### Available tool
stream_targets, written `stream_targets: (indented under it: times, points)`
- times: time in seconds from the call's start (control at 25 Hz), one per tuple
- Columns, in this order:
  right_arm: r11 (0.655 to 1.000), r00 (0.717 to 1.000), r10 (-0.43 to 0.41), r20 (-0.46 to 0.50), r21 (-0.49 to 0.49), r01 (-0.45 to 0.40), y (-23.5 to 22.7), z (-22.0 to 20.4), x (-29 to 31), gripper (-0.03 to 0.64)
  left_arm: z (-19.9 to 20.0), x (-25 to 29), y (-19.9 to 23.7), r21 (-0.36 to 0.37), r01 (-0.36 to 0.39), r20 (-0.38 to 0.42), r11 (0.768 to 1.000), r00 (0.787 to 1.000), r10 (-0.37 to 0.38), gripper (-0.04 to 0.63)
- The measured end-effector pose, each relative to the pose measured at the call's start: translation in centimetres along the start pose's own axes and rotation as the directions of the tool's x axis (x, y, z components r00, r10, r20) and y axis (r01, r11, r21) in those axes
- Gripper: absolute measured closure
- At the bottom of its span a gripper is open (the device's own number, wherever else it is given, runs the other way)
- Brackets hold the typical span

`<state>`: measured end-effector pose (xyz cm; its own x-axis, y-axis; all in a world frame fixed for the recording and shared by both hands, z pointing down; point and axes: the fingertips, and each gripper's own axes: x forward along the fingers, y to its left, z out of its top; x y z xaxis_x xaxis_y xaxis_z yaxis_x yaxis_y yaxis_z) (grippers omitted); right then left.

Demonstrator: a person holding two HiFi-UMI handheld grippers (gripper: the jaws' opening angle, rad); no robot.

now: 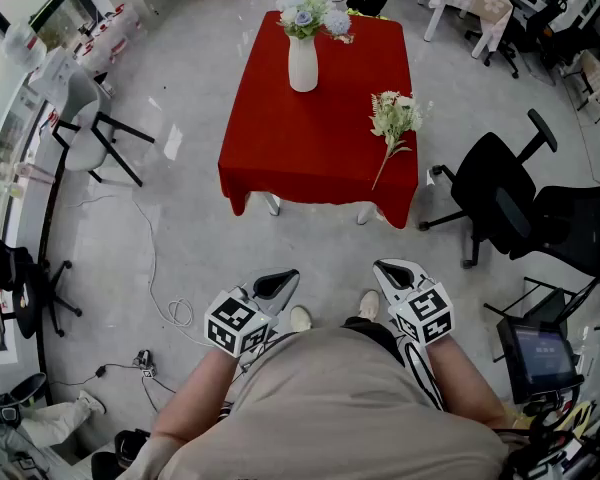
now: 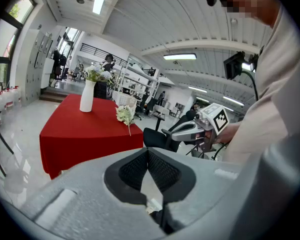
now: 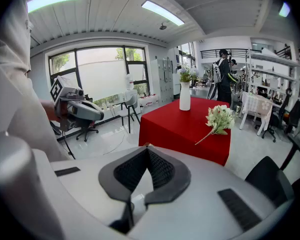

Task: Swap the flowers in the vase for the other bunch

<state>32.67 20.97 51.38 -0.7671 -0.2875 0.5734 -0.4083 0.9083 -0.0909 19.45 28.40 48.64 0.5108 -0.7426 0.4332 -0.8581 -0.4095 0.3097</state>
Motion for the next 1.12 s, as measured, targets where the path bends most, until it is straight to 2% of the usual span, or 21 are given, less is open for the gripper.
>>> stream_targets:
  times: [0.36, 0.56, 0.84, 1.04, 1.12]
  points:
    - [1.000, 1.000, -0.008, 0.008, -0.005, 0.008, 4.5, 1.6, 2.1, 0.604, -1.2, -3.0, 1.0, 0.050, 0.032, -0.001, 0.998, 0.999, -0.032, 0.588]
    - [0.999, 1.000, -0.016, -0.002, 0.035, 0.016, 4.4, 1.8, 2.4, 0.603, -1.3, -2.6, 2.1, 0.036, 0.045, -0.011, 0.998, 0.999, -0.044, 0.588]
    - [0.999, 1.000, -0.006, 0.025, 0.042, 0.005, 0.0, 4.0, 4.9, 0.600, 1.2, 1.0, 4.0, 0.057, 0.045, -0.019, 0.997, 0.999, -0.044, 0.588]
    - [1.000, 0.996, 0.023, 0.083, 0.017, -0.025, -4.8, 8.7, 8.1, 0.594, 5.0, 3.9, 6.7, 0.043, 0.037, -0.028, 0.998, 0.999, -0.036, 0.588]
    - [0.999, 0.994, 0.050, 0.096, 0.006, -0.051, -6.3, 10.4, 9.5, 0.564, 6.2, 5.0, 8.0, 0.040, 0.023, -0.049, 0.999, 0.999, -0.021, 0.588]
